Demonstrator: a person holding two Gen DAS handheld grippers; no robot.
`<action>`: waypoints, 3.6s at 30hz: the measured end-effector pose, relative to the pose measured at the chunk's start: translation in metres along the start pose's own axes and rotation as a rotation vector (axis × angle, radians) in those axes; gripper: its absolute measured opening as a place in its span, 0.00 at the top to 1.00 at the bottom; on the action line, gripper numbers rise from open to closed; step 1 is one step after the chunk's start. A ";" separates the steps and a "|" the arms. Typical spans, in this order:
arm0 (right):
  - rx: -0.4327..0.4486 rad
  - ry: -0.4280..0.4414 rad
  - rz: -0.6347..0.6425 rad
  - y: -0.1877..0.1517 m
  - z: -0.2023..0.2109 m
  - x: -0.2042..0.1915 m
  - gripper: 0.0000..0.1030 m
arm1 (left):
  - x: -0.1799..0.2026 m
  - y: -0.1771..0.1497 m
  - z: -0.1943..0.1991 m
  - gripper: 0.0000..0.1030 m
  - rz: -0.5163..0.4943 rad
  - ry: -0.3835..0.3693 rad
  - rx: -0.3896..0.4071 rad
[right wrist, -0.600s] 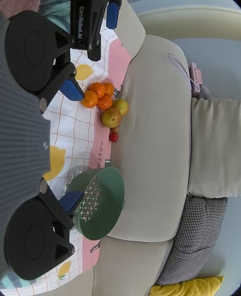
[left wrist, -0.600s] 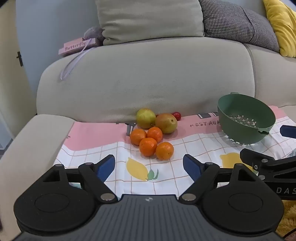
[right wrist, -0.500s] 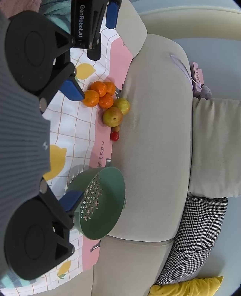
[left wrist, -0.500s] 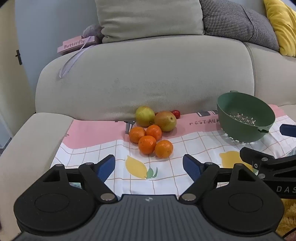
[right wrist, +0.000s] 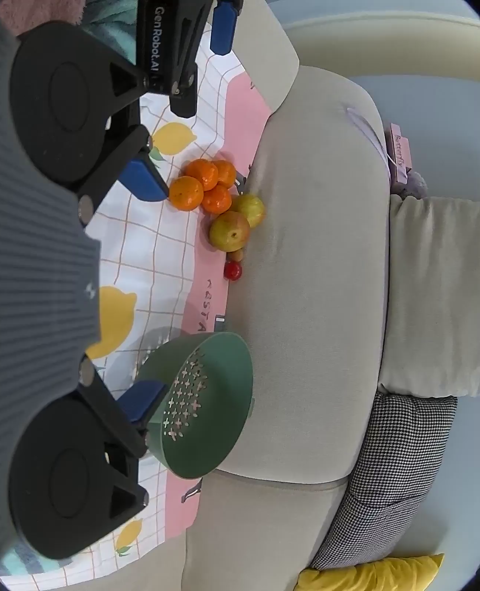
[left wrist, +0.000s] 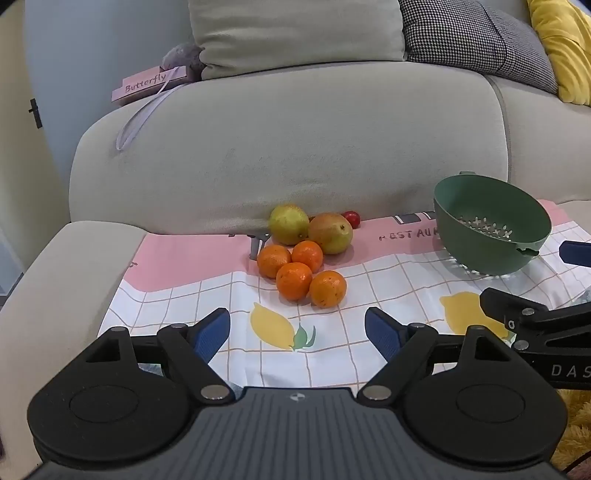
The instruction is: Organize fruits
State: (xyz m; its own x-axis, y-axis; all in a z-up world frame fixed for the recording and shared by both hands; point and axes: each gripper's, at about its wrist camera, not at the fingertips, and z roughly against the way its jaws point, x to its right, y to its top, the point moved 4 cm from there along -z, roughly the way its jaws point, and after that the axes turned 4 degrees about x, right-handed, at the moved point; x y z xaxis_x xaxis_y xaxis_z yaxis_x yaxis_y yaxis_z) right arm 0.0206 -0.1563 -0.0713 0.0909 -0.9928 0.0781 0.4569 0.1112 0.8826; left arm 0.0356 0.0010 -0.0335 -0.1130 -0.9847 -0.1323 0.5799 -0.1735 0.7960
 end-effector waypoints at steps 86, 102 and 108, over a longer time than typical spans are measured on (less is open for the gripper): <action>-0.038 0.033 -0.027 -0.002 -0.012 -0.008 0.04 | -0.006 0.006 0.005 0.16 0.006 -0.067 0.011; -0.105 0.194 -0.032 0.001 -0.053 -0.032 0.25 | -0.036 0.014 -0.020 0.36 0.054 -0.099 -0.034; -0.141 0.226 -0.009 0.006 -0.078 -0.041 0.27 | -0.045 0.020 -0.040 0.38 0.049 -0.097 -0.057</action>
State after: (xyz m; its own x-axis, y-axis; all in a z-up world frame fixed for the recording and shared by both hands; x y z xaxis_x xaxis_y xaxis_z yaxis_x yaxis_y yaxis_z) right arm 0.0887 -0.1114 -0.1059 0.2743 -0.9604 -0.0485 0.5756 0.1235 0.8083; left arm 0.0845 0.0418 -0.0354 -0.1595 -0.9866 -0.0344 0.6313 -0.1288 0.7648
